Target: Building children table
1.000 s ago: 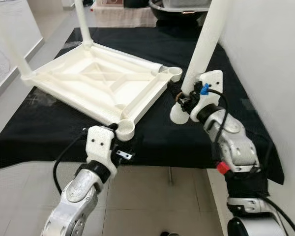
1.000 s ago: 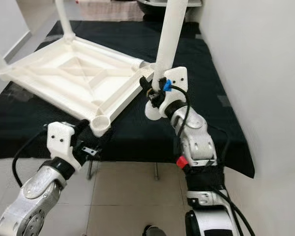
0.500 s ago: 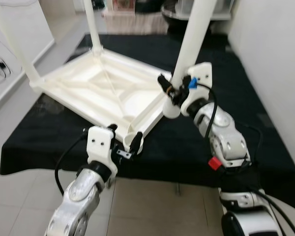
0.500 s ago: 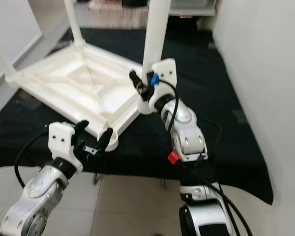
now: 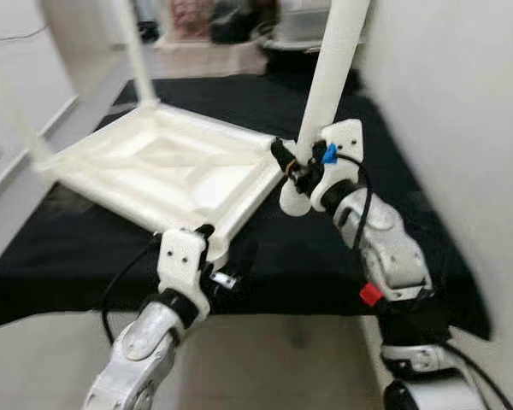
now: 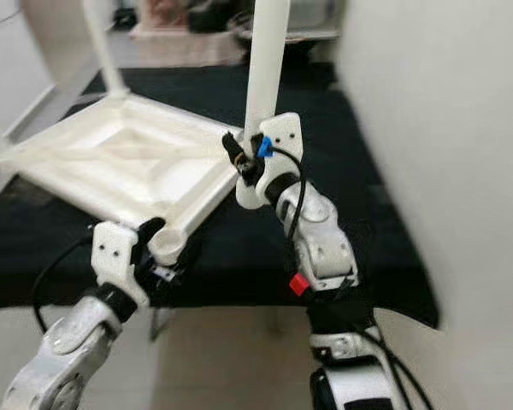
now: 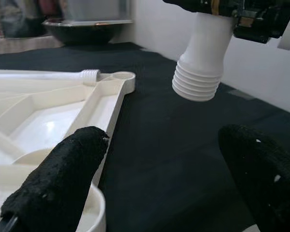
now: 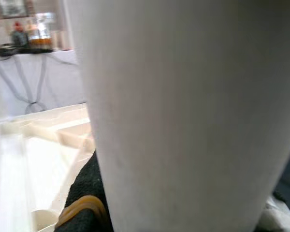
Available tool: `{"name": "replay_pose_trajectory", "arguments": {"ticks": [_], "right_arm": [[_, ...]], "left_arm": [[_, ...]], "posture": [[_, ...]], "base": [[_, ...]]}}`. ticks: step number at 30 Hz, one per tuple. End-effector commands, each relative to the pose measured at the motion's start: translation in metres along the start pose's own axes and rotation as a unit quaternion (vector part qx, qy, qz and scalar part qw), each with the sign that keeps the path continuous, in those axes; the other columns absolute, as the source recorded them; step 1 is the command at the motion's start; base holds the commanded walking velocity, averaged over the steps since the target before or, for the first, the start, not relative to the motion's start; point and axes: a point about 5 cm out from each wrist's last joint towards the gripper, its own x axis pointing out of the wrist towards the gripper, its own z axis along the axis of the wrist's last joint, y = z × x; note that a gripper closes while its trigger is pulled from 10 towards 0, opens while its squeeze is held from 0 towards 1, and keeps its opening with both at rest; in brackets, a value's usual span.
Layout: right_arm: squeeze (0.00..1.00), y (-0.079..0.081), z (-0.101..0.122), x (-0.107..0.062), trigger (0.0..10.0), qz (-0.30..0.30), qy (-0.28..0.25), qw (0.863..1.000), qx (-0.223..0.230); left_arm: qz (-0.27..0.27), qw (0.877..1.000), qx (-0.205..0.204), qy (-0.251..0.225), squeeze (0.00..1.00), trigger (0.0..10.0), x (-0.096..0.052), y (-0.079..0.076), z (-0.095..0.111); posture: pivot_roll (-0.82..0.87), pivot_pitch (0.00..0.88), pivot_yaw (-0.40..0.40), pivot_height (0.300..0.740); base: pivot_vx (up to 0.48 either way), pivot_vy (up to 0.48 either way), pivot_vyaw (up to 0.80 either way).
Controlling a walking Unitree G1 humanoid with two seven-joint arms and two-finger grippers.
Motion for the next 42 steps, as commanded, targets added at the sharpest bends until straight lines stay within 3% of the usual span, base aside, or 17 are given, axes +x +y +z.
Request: {"name": "replay_pose_trajectory", "arguments": {"ticks": [1, 12, 15, 24, 42], "right_arm": [[0.00, 0.006, 0.001, 0.000, 10.0, 0.013, -0.006, 1.000, 0.004], [0.00, 0.006, 0.000, 0.001, 10.0, 0.018, 0.000, 1.000, 0.005], [0.00, 0.006, 0.000, 0.000, 10.0, 0.019, 0.001, 1.000, 0.005], [0.00, 0.009, 0.000, 0.000, 10.0, 0.020, 0.000, 1.000, 0.007], [0.00, 0.005, -0.001, -0.004, 10.0, 0.012, 0.004, 1.000, 0.004]], "left_arm": [[0.003, 1.000, 0.002, 0.005, 0.00, 10.0, -0.002, 0.001, 0.000], [0.023, 0.999, 0.018, 0.016, 0.00, 10.0, -0.002, 0.003, -0.006], [0.017, 1.000, 0.004, 0.022, 0.00, 10.0, -0.003, 0.000, -0.008], [0.026, 0.999, 0.010, 0.028, 0.00, 10.0, -0.003, 0.003, -0.009], [0.032, 0.997, 0.028, 0.067, 0.00, 10.0, -0.012, 0.008, -0.025]], "posture": [[-0.01, 0.145, 0.021, 0.740], [-0.01, 0.147, 0.013, 0.740], [-0.01, 0.150, 0.015, 0.740], [-0.01, 0.157, 0.023, 0.740], [-0.01, 0.169, 0.027, 0.740]], "base": [[0.259, 0.000, 0.00], [0.046, 0.000, 0.00], [0.000, 0.000, 0.00], [0.000, 0.468, 0.00], [0.000, 0.000, 0.00]]}}
